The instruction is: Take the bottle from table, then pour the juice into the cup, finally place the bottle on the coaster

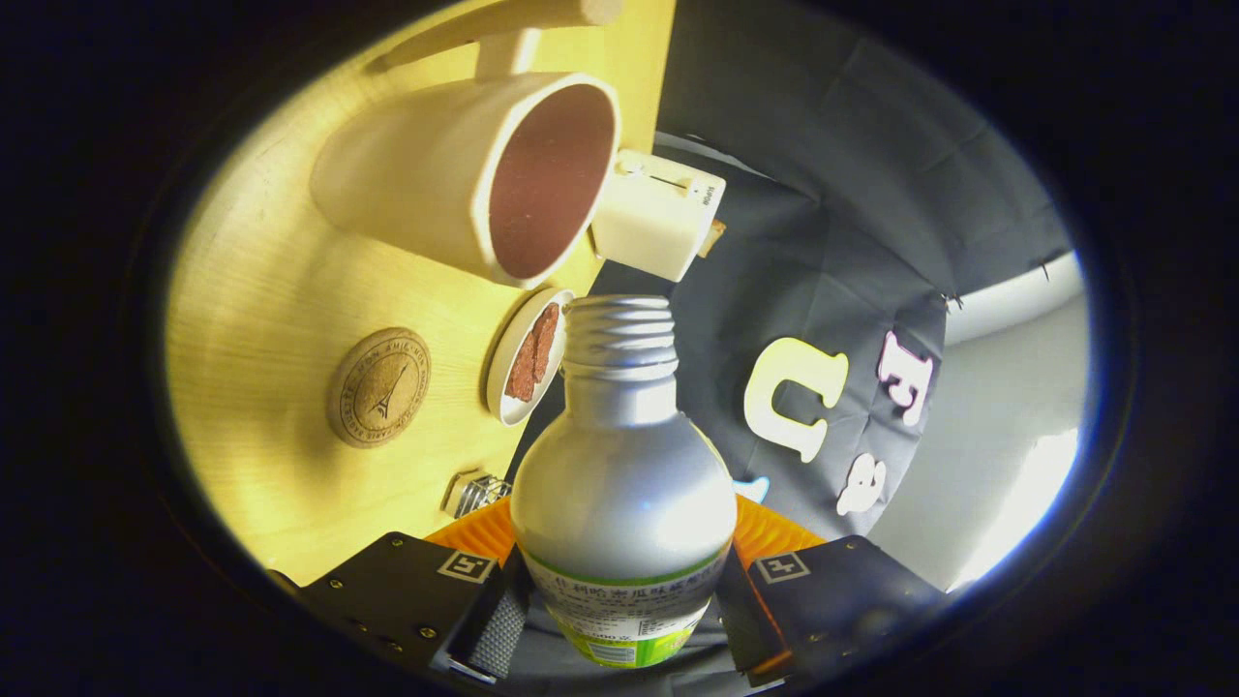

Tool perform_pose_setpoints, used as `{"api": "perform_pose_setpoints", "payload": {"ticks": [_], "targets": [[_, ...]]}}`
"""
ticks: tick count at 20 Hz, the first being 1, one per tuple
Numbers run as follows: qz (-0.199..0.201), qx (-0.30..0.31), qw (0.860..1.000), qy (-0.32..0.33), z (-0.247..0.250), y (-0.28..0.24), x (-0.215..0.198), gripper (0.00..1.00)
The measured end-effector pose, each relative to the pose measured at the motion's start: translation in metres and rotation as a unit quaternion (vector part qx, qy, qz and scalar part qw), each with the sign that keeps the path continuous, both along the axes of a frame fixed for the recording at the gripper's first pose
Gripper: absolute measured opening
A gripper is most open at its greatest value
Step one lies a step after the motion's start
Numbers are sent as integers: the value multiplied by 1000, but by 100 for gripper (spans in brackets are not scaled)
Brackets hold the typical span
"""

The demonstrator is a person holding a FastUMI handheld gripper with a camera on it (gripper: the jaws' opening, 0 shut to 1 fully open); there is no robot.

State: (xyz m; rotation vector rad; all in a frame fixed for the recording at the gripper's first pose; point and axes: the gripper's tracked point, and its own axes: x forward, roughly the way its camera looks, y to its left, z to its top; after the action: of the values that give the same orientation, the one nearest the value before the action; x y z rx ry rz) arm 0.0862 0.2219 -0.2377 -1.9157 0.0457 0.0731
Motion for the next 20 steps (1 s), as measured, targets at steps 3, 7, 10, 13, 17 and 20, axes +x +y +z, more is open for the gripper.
{"api": "perform_pose_setpoints", "payload": {"ticks": [3, 7, 10, 13, 17, 20], "targets": [[-3, 44, 999, -10, -1, -3, -3, 81], [-14, 105, 994, -5, -9, -9, -6, 82], [-25, 149, 988, -3, -15, -14, -9, 81], [-32, 188, 982, -15, -16, -19, -9, 82], [-39, 243, 969, -25, -14, -22, -7, 82], [-45, 310, 949, -25, -11, -25, -9, 82]]}}
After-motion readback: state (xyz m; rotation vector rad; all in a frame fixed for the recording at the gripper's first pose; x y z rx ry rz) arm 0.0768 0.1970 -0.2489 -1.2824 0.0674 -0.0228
